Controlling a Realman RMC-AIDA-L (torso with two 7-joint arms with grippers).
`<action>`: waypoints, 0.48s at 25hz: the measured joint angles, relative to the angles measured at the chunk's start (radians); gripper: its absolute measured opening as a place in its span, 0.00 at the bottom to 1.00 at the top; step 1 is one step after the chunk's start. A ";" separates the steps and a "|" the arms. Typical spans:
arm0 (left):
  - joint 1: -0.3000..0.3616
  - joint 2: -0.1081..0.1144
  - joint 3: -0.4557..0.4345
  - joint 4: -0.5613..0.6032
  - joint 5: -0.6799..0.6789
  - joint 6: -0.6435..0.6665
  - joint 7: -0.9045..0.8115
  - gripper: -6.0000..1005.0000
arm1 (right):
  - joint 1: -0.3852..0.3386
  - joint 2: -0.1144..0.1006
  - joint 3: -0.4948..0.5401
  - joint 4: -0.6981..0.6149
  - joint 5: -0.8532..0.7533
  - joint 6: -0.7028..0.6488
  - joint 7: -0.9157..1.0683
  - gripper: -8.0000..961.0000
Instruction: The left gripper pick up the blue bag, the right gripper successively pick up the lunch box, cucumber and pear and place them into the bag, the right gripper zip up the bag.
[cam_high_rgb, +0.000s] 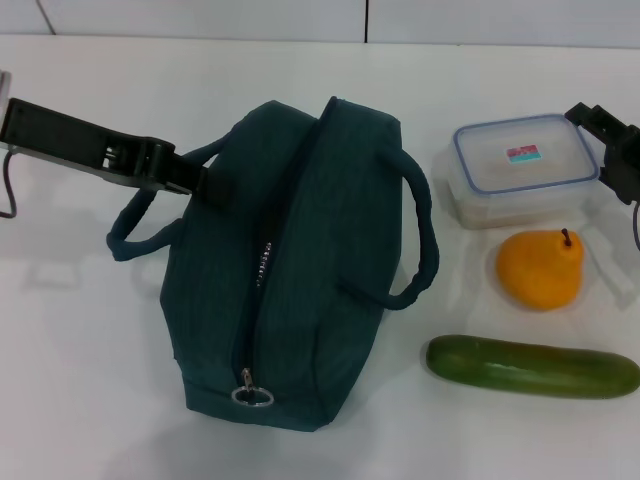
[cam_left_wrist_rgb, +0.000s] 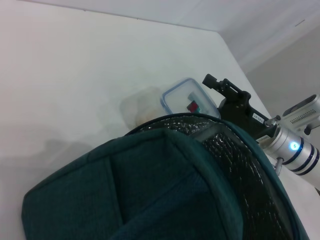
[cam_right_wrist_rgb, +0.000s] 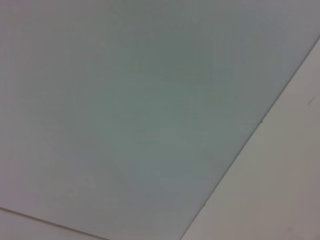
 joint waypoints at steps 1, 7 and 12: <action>0.000 0.001 0.000 -0.001 -0.001 0.000 0.000 0.05 | 0.000 0.000 0.000 0.000 0.000 -0.003 0.000 0.70; -0.001 0.001 0.000 -0.004 -0.002 0.000 0.000 0.05 | -0.001 0.000 0.001 0.000 0.000 -0.013 0.002 0.66; -0.001 0.002 0.000 -0.004 -0.002 0.000 0.000 0.06 | -0.008 0.000 0.001 0.001 0.000 -0.035 0.002 0.64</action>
